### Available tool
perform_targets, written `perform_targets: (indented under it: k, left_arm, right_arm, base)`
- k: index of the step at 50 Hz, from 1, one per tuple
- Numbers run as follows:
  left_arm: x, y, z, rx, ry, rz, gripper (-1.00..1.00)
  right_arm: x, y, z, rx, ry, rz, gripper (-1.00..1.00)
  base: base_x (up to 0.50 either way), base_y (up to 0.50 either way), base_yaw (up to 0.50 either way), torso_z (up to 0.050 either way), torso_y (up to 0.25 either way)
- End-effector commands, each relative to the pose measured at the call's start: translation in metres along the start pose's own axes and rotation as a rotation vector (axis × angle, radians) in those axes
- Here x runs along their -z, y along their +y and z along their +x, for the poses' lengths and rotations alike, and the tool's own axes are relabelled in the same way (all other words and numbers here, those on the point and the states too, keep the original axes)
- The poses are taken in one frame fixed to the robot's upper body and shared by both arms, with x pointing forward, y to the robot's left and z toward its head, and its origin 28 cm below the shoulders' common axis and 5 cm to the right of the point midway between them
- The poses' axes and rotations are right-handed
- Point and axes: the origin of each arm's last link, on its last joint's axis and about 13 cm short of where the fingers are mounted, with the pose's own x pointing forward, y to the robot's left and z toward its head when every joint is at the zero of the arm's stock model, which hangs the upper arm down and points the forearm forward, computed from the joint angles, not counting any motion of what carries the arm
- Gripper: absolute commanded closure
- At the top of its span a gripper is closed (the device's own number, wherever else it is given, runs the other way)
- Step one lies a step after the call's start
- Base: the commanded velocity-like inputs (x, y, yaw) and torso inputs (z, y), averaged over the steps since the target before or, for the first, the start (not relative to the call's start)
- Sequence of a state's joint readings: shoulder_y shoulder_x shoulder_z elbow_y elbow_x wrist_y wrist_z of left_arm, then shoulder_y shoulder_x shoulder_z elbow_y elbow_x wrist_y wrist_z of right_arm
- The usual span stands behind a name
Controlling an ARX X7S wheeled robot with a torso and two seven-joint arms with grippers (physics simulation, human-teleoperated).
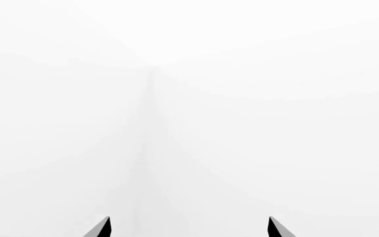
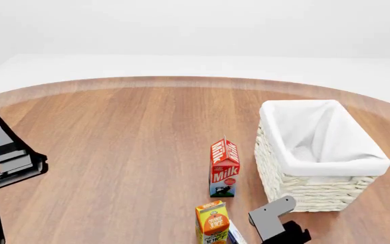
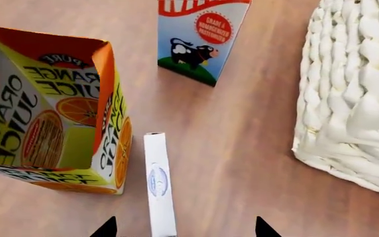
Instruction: Pick up the cream cheese box and the butter, and put them in the basket.
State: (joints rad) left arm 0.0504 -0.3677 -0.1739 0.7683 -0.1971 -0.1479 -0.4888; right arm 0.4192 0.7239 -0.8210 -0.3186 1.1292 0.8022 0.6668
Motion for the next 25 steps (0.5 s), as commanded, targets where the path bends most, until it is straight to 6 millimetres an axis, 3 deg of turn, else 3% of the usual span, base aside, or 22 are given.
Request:
perform_targets:
  k: [1,25]
  left_arm:
    - [-0.0007,0.0029,0.0003,-0.006,-0.011,-0.004,-1.0]
    - [0.0004,0.0019,0.0005,-0.003,-0.004,-0.004,-1.0]
  right_arm:
    - [-0.0016,0.0035,0.0077,-0.037,-0.018,-0.001,-1.0]
    - [0.0042,0.0062,0.0161,-0.057,0.001,0.0,-1.0]
  base:
    - [0.0,0.0,0.0,0.0,0.0]
    - [0.0,0.0,0.0,0.0,0.0]
